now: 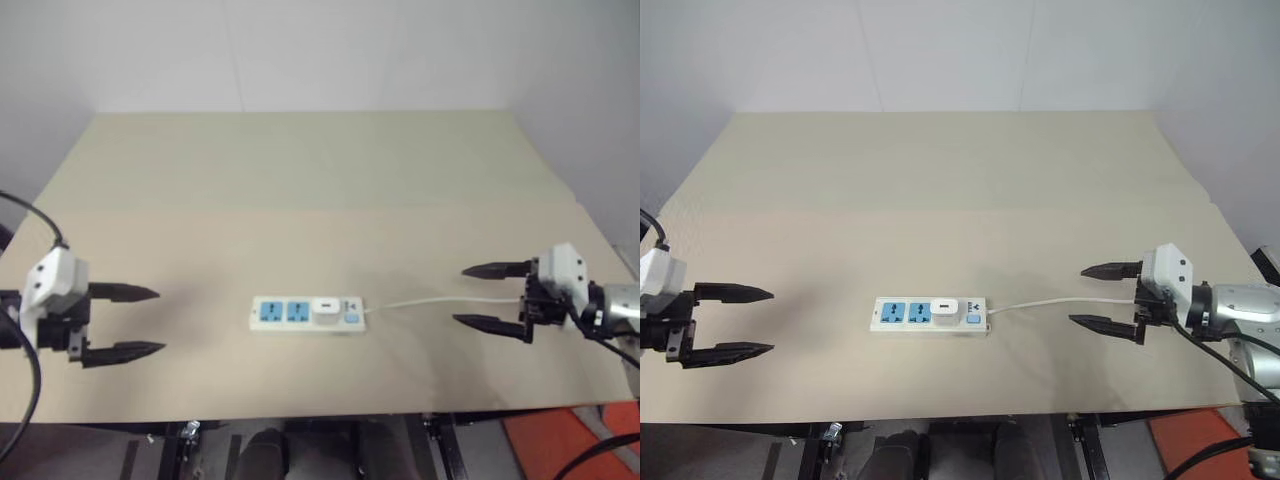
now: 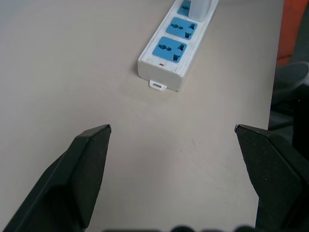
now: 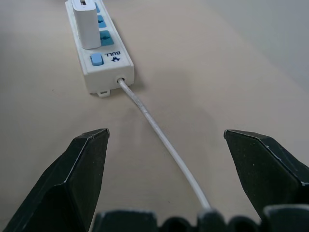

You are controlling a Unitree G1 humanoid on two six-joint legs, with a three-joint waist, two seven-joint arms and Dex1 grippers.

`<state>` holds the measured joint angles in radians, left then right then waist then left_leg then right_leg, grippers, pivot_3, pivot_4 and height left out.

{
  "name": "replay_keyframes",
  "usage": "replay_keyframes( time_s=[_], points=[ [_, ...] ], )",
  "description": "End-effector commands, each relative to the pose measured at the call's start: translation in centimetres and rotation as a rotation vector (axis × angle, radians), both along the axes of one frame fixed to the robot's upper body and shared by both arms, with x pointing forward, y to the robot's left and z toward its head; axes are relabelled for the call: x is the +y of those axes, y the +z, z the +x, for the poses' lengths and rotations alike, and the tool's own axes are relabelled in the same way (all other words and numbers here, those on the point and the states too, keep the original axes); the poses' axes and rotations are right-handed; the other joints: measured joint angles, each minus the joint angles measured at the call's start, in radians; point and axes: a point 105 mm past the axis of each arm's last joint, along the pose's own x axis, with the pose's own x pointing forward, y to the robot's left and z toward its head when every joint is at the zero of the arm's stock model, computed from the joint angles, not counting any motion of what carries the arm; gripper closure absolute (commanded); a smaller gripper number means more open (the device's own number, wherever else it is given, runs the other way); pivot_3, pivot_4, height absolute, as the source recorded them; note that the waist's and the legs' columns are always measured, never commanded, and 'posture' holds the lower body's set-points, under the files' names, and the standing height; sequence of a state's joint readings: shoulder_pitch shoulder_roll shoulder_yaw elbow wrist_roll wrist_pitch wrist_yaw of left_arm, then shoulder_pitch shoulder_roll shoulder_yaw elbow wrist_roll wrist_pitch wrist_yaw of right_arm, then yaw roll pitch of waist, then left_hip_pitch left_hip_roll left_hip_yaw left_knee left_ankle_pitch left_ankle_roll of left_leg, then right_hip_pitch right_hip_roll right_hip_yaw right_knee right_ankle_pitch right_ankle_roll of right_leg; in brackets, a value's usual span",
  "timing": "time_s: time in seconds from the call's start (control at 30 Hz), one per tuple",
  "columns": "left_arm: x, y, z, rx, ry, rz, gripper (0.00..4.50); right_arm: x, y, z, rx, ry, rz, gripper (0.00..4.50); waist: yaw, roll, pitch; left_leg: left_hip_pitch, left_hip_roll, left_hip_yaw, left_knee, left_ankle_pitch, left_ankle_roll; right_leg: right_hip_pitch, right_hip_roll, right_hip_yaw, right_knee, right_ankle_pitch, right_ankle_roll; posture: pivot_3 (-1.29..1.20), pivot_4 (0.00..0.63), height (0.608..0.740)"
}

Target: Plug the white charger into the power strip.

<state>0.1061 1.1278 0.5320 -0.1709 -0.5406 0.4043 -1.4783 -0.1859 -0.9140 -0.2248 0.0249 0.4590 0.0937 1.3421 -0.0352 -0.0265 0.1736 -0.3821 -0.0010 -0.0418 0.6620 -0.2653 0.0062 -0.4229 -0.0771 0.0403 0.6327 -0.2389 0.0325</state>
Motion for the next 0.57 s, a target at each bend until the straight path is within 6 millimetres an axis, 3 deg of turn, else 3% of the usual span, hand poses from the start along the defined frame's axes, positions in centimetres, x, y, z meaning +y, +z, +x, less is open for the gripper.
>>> replay_keyframes(
  time_s=[0.03, 0.57],
  points=[
    [-0.34, 0.81, -0.08, -0.031, -0.012, 0.001, 0.00, 0.12, 1.59, -0.25, -0.054, 0.010, 0.009, 0.03, 0.000, 0.000, 0.000, 0.000, 0.000, 0.001, 0.000, 0.000, 0.000, 0.000, 0.000, 0.000, 0.000, 0.000, 0.000, 0.00, 0.150, 0.740],
    [-0.87, 0.61, 0.61, -0.030, -0.028, -0.009, 0.00, 0.81, 1.34, -0.52, -0.052, 0.013, 0.013, 0.03, 0.002, 0.000, 0.000, 0.001, 0.000, 0.006, 0.000, 0.000, 0.000, 0.000, 0.000, 0.001, 0.001, 0.000, 0.000, 0.00, 0.150, 0.740]
  ],
)
